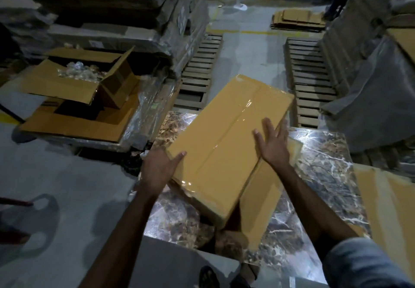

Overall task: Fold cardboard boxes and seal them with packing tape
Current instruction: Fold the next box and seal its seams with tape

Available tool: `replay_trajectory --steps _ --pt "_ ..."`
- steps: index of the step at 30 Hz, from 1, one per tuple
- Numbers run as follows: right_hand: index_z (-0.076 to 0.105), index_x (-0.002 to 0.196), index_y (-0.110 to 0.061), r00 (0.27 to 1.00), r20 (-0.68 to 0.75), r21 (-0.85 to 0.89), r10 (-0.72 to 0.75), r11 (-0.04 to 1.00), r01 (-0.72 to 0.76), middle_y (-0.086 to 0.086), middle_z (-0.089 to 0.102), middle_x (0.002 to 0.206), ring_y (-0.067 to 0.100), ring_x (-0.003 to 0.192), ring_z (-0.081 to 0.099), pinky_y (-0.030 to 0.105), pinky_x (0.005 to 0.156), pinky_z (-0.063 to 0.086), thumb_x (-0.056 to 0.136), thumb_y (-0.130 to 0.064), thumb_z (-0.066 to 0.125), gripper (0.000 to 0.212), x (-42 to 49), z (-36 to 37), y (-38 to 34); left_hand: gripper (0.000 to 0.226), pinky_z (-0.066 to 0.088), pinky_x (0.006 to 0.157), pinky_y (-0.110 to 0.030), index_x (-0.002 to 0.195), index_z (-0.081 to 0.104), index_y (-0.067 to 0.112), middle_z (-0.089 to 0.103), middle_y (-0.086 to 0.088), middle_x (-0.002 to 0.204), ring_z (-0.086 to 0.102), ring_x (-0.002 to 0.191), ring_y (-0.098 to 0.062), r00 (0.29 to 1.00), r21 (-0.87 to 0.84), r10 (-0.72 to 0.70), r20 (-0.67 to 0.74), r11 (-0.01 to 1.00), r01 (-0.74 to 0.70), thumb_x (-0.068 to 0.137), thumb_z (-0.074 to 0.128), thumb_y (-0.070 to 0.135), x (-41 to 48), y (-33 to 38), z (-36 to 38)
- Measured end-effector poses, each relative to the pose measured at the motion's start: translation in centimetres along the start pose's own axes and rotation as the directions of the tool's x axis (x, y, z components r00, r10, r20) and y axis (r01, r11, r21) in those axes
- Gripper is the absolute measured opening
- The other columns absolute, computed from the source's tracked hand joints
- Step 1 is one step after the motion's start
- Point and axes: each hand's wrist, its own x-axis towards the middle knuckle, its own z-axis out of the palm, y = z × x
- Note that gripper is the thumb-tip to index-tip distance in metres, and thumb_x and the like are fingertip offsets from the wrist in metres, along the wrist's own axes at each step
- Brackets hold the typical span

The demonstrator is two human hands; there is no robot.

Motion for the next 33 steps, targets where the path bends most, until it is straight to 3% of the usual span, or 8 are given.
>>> replay_trajectory --steps 6,9,13,18,21,28,31,33 --pt "0.003 0.164 -0.028 0.981 0.057 0.098 0.187 0.977 -0.192 0.022 0.043 0.157 0.05 0.132 0.051 0.059 0.107 0.042 0.103 -0.067 0.032 0.078 -1.7 -1.6 1.8 0.086 0.047 0.066 -0.032 0.102 0.071 0.016 0.073 -0.008 0.097 0.06 0.078 -0.022 0.993 -0.015 0.078 0.085 0.997 -0.077 0.083 0.04 0.093 -5.2 2.5 3.0" --pt "0.008 0.164 -0.033 0.977 0.06 0.135 0.207 0.968 -0.213 0.016 0.046 0.156 0.047 0.134 0.051 0.059 0.109 0.04 0.103 -0.069 0.026 0.073 -6.5 -1.5 2.6 0.09 0.054 0.064 -0.033 0.096 0.073 0.021 0.071 -0.003 0.081 0.065 0.073 -0.021 0.989 -0.056 0.132 0.072 0.99 -0.128 0.079 0.033 0.099 -5.8 2.1 3.3" --pt "0.026 0.162 -0.031 0.962 0.107 0.132 0.249 0.956 -0.262 0.013 0.044 0.159 0.042 0.141 0.044 0.056 0.114 0.034 0.098 -0.074 0.018 0.077 -9.4 -2.5 3.9 0.077 0.027 0.049 -0.03 0.053 0.045 0.01 0.041 -0.006 0.048 0.045 0.048 -0.018 0.969 -0.165 0.185 0.165 0.974 -0.157 0.084 0.062 0.079 -6.9 3.1 2.7" --pt "0.045 0.155 -0.023 0.948 0.152 0.224 0.28 0.925 -0.309 0.01 0.049 0.156 0.034 0.141 0.046 0.053 0.118 0.035 0.089 -0.089 0.023 0.096 -10.6 -3.8 6.3 0.087 0.045 0.05 -0.032 0.052 0.051 0.013 0.05 0.003 0.043 0.061 0.046 -0.021 0.965 -0.25 0.145 0.218 0.964 -0.089 0.071 0.053 0.098 -8.2 2.7 4.9" --pt "0.057 0.146 -0.025 0.945 0.149 0.304 0.293 0.895 -0.325 0.006 0.057 0.149 0.028 0.135 0.053 0.053 0.116 0.039 0.075 -0.1 0.025 0.109 -12.5 -4.1 7.3 0.087 0.056 0.055 -0.034 0.064 0.069 0.017 0.064 0.002 0.052 0.066 0.051 -0.018 0.964 -0.249 0.155 0.217 0.963 -0.099 0.071 0.047 0.1 -8.8 3.3 5.7" --pt "0.067 0.131 -0.033 0.93 0.193 0.451 0.313 0.813 -0.368 -0.007 0.068 0.13 0.017 0.115 0.065 0.046 0.101 0.053 0.096 -0.072 0.047 0.056 -15.8 -5.7 9.4 0.078 0.053 0.07 -0.038 0.09 0.065 0.025 0.066 -0.002 0.081 0.066 0.078 -0.03 0.992 -0.106 0.119 0.048 0.988 -0.114 0.083 0.034 0.096 -10.8 3.8 6.1" --pt "0.066 0.124 -0.034 0.931 0.1 0.494 0.351 0.795 -0.352 -0.003 0.072 0.118 0.02 0.105 0.071 0.04 0.087 0.056 0.098 -0.064 0.054 0.041 -16.5 -8.0 11.7 0.06 0.05 0.083 -0.048 0.12 0.057 0.008 0.06 -0.017 0.118 0.061 0.105 -0.038 0.958 -0.173 0.161 -0.237 0.963 -0.205 0.091 0.069 0.059 -12.5 6.6 5.4" --pt "0.067 0.124 -0.031 0.935 -0.008 0.452 0.355 0.835 -0.313 -0.003 0.073 0.116 0.02 0.103 0.071 0.038 0.085 0.056 0.098 -0.055 0.061 0.036 -16.9 -9.9 14.4 0.047 0.049 0.083 -0.043 0.122 0.058 0.008 0.058 -0.014 0.119 0.058 0.106 -0.03 0.888 -0.285 0.254 -0.384 0.882 -0.376 0.089 0.079 0.034 -14.4 10.0 4.9"
